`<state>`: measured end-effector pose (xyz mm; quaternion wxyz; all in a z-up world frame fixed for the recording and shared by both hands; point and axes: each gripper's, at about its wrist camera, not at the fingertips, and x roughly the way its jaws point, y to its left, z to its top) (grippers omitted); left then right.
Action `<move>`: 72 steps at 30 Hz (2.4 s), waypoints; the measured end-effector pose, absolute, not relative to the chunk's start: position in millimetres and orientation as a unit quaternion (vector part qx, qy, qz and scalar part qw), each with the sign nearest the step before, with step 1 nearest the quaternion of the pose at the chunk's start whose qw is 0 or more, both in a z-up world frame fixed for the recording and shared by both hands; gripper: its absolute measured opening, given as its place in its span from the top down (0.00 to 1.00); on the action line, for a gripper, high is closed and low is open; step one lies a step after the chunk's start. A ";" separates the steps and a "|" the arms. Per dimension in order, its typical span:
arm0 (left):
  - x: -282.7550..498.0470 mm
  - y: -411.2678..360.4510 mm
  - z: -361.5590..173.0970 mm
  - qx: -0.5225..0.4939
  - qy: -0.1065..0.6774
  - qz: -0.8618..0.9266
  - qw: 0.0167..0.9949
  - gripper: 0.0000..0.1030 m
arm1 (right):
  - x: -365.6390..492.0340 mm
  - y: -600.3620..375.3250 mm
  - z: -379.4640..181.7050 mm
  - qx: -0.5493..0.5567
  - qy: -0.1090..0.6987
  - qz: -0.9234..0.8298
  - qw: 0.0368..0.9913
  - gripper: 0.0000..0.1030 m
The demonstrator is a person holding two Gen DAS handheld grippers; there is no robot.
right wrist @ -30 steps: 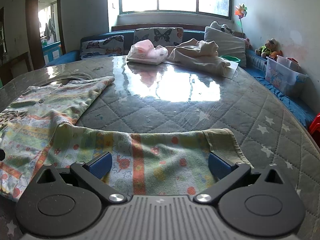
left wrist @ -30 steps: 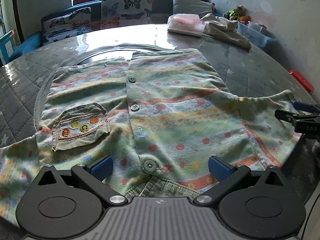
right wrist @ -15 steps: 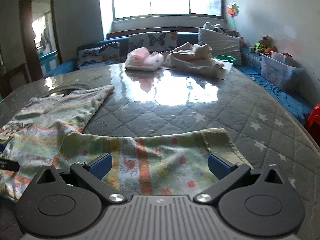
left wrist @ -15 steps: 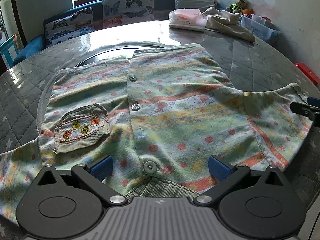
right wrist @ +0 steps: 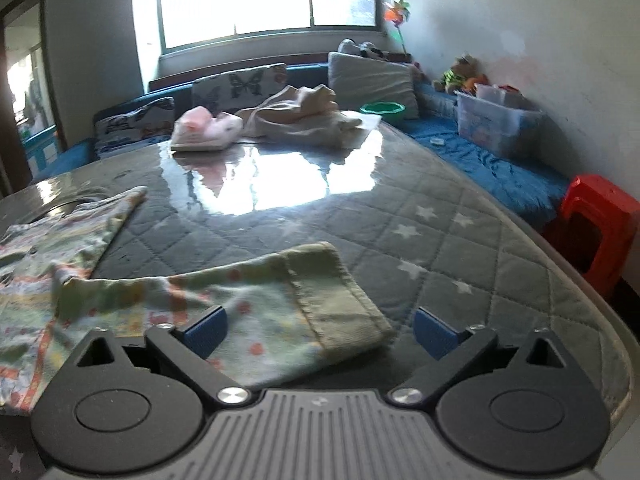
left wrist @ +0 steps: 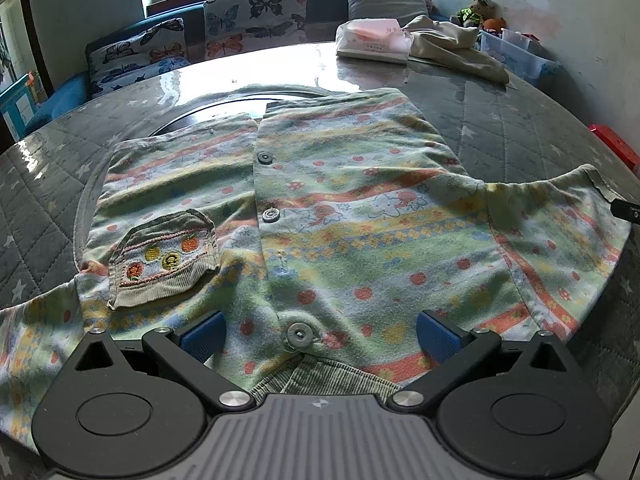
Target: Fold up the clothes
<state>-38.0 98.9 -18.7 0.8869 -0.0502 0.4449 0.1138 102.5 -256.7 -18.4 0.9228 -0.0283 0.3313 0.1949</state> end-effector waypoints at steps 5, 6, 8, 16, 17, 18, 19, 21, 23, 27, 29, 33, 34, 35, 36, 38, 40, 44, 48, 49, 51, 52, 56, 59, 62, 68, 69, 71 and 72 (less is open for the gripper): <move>-37.9 99.0 -18.8 -0.048 0.446 0.113 0.886 0.00 | 105.6 -262.3 -23.1 -0.014 0.345 0.183 0.921 0.16; -37.9 98.8 -18.7 -0.048 0.446 0.113 0.887 0.00 | 105.5 -262.5 -23.2 -0.013 0.345 0.181 0.921 0.19; -37.8 98.5 -18.7 -0.048 0.446 0.113 0.887 0.00 | 105.5 -262.5 -22.9 -0.014 0.345 0.176 0.922 0.23; -38.0 98.4 -18.6 -0.047 0.447 0.113 0.886 0.00 | 105.9 -262.4 -20.0 -0.021 0.346 0.162 0.924 0.55; -38.1 98.6 -18.5 -0.047 0.447 0.113 0.886 0.00 | 106.1 -263.1 -19.5 -0.019 0.346 0.163 0.924 0.56; -38.1 98.6 -18.5 -0.047 0.447 0.113 0.886 0.00 | 106.3 -263.4 -19.2 -0.018 0.347 0.164 0.923 0.58; -38.1 98.4 -18.5 -0.047 0.446 0.113 0.886 0.00 | 106.6 -263.6 -18.8 -0.018 0.347 0.164 0.923 0.64; -37.9 98.3 -18.6 -0.047 0.447 0.114 0.886 0.00 | 107.0 -264.8 -17.9 -0.010 0.348 0.170 0.922 0.72; -37.7 98.2 -18.6 -0.046 0.447 0.114 0.886 0.00 | 107.2 -265.2 -17.1 -0.005 0.349 0.176 0.921 0.78; -37.3 98.3 -18.5 -0.046 0.448 0.114 0.886 0.00 | 107.6 -264.7 -17.5 0.002 0.351 0.179 0.919 0.76; -37.1 98.4 -18.5 -0.046 0.448 0.114 0.886 0.00 | 107.6 -264.4 -17.6 0.003 0.351 0.181 0.919 0.75; -37.2 98.5 -18.3 -0.046 0.448 0.113 0.886 0.00 | 107.0 -265.1 -15.9 0.007 0.351 0.190 0.917 0.85; -37.4 98.4 -18.4 -0.045 0.447 0.113 0.886 0.00 | 106.6 -265.6 -14.4 0.012 0.350 0.195 0.916 0.87; -37.5 98.3 -18.4 -0.045 0.447 0.113 0.886 0.00 | 106.0 -266.1 -12.5 0.017 0.348 0.201 0.915 0.88; -37.6 98.1 -18.4 -0.045 0.447 0.113 0.886 0.00 | 105.0 -266.0 -9.9 0.021 0.345 0.206 0.916 0.89; -37.8 98.3 -18.2 -0.046 0.448 0.113 0.886 0.00 | 101.8 -264.7 -2.2 0.027 0.335 0.218 0.916 0.89; -38.6 98.9 -17.4 -0.048 0.450 0.116 0.884 0.00 | 98.3 -262.7 6.6 0.034 0.326 0.234 0.915 0.90; -45.4 101.8 -13.9 -0.053 0.444 0.120 0.886 0.00 | 87.1 -248.0 32.4 0.037 0.301 0.284 0.910 0.90; -56.6 111.5 -7.2 -0.065 0.431 0.130 0.890 0.00 | 75.4 -217.9 64.6 0.029 0.273 0.348 0.896 0.90; -60.0 115.0 -4.7 -0.069 0.426 0.134 0.892 0.00 | 72.7 -208.9 72.2 0.026 0.267 0.364 0.892 0.90; -67.4 123.7 0.7 -0.078 0.416 0.145 0.894 0.00 | 68.1 -191.3 84.5 0.022 0.258 0.394 0.882 0.90; -71.6 128.9 3.3 -0.082 0.411 0.151 0.895 0.00 | 66.4 -183.1 89.4 0.020 0.255 0.408 0.877 0.90; -86.8 149.2 10.5 -0.097 0.393 0.176 0.898 0.00 | 55.3 -140.0 105.9 0.004 0.244 0.465 0.851 0.90; -98.9 165.4 12.3 -0.111 0.384 0.193 0.896 0.00 | 43.2 -102.5 113.4 -0.015 0.234 0.505 0.830 0.90; -110.4 180.3 12.8 -0.124 0.376 0.207 0.895 0.00 | 33.5 -68.8 114.5 -0.032 0.232 0.535 0.812 0.90; -130.4 205.7 10.3 -0.148 0.365 0.233 0.889 0.00 | 10.0 -11.7 104.5 -0.048 0.244 0.581 0.775 0.90; -133.2 209.1 9.7 -0.151 0.364 0.238 0.888 0.00 | 5.6 -4.2 102.1 -0.051 0.247 0.587 0.769 0.90; -138.1 215.5 8.8 -0.158 0.362 0.245 0.885 0.00 | -3.2 9.8 96.3 -0.061 0.251 0.598 0.759 0.90; -140.5 218.3 8.5 -0.161 0.362 0.248 0.884 0.00 | -5.8 17.6 92.5 -0.065 0.254 0.602 0.754 0.90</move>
